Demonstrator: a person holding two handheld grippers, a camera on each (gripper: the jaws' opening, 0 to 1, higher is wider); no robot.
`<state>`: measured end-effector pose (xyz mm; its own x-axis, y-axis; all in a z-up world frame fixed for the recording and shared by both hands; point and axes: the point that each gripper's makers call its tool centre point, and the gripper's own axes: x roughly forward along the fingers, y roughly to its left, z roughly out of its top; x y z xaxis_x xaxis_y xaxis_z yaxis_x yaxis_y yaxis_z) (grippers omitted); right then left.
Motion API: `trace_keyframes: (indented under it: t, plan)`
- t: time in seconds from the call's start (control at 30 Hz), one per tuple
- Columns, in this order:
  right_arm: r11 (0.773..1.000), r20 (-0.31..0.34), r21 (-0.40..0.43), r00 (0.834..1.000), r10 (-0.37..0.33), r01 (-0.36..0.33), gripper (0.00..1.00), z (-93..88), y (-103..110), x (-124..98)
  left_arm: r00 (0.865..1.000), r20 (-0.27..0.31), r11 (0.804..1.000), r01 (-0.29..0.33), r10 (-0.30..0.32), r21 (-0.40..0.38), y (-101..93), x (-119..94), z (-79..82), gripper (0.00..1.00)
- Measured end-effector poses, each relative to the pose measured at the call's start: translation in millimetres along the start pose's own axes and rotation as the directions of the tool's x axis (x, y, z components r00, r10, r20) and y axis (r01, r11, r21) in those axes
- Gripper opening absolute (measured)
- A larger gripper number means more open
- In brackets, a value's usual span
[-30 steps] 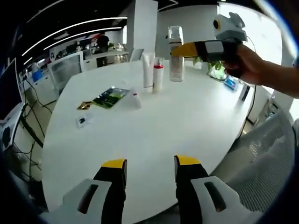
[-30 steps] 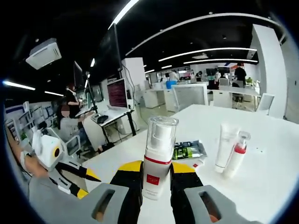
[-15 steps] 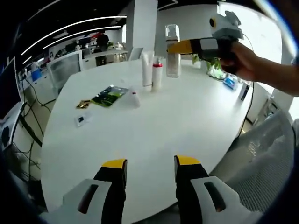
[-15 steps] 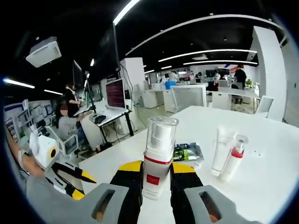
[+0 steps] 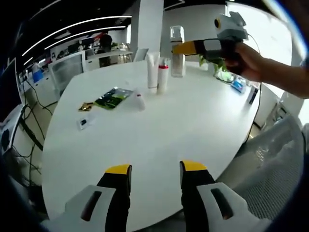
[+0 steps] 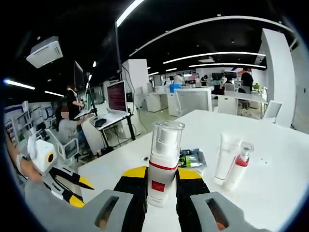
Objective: Arrange the skincare products in the storage area until every visible bottle or jar stands upright without overlapping.
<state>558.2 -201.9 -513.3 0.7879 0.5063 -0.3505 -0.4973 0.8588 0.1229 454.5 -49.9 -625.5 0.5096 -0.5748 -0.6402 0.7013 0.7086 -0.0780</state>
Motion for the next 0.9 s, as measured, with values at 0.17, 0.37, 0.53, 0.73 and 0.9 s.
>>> trace_keyframes:
  t: [0.17, 0.37, 0.53, 0.73, 0.9]
  plan:
    - [1.000, 0.000, -0.003, 1.000, 0.001, -0.001, 0.14, 1.3, -4.5, 3.1, 1.000, -0.002, 1.000, -0.002, 0.002, 0.000, 0.5, -0.3, -0.2, 0.38]
    - [1.000, -0.002, -0.010, 1.000, -0.001, 0.001, 0.14, 1.7, -8.0, 6.3, 1.000, -0.002, 1.000, -0.003, 0.003, -0.006, 1.0, -0.3, -0.6, 0.39]
    - [1.000, -0.008, -0.010, 1.000, -0.002, 0.001, 0.14, 2.7, -12.9, 9.1, 1.000, -0.005, 1.000, 0.000, 0.000, -0.008, 0.5, 0.4, -1.6, 0.38]
    - [1.000, -0.005, -0.010, 1.000, -0.005, 0.005, 0.14, 4.6, -18.2, 11.5, 1.000, -0.008, 1.000, 0.002, -0.002, -0.015, 1.2, 1.1, -2.6, 0.38]
    - [1.000, -0.011, -0.007, 1.000, -0.010, 0.010, 0.14, 2.8, -22.6, 13.4, 1.000, -0.012, 1.000, 0.005, -0.005, -0.017, 0.9, 1.8, -3.5, 0.38]
